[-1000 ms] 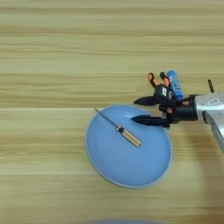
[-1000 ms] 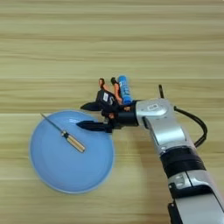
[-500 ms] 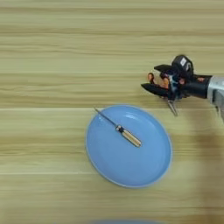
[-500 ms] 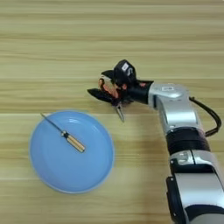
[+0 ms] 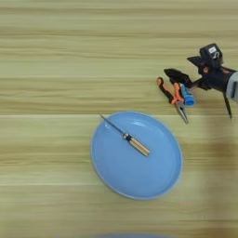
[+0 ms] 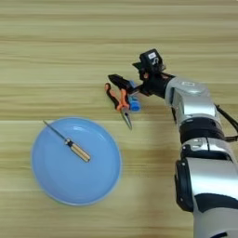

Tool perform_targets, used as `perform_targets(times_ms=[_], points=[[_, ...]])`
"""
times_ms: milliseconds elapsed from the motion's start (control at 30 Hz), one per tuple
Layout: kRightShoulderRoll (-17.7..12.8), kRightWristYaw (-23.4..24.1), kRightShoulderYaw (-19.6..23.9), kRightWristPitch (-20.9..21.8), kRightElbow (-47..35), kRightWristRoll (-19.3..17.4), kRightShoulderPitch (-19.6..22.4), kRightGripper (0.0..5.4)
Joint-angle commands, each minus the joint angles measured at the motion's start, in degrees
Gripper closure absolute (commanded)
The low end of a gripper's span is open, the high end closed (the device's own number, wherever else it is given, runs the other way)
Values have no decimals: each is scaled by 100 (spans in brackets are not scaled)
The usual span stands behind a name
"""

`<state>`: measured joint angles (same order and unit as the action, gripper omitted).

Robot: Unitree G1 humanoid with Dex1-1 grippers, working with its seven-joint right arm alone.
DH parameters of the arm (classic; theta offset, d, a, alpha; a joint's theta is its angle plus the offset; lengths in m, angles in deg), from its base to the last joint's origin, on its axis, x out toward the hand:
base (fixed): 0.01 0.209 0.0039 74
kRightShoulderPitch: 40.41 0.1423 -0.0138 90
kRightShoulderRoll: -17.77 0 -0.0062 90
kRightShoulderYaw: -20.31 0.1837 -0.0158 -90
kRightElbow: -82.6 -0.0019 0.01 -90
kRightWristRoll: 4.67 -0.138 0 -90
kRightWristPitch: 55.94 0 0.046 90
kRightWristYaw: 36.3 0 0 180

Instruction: Move the objects on the table

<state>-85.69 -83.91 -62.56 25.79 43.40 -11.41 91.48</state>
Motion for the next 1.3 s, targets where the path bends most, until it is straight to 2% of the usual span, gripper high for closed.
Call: perform_targets(times_ms=[33, 700, 933, 1300], points=[[-314, 278, 98, 104, 84, 42, 711, 5], [-514, 730, -25, 691, 1339, 538, 946, 5], [-464, 916, -173, 909, 1523, 809, 939, 5], [-381, 1174, -299, 1022, 1661, 1007, 945, 5]])
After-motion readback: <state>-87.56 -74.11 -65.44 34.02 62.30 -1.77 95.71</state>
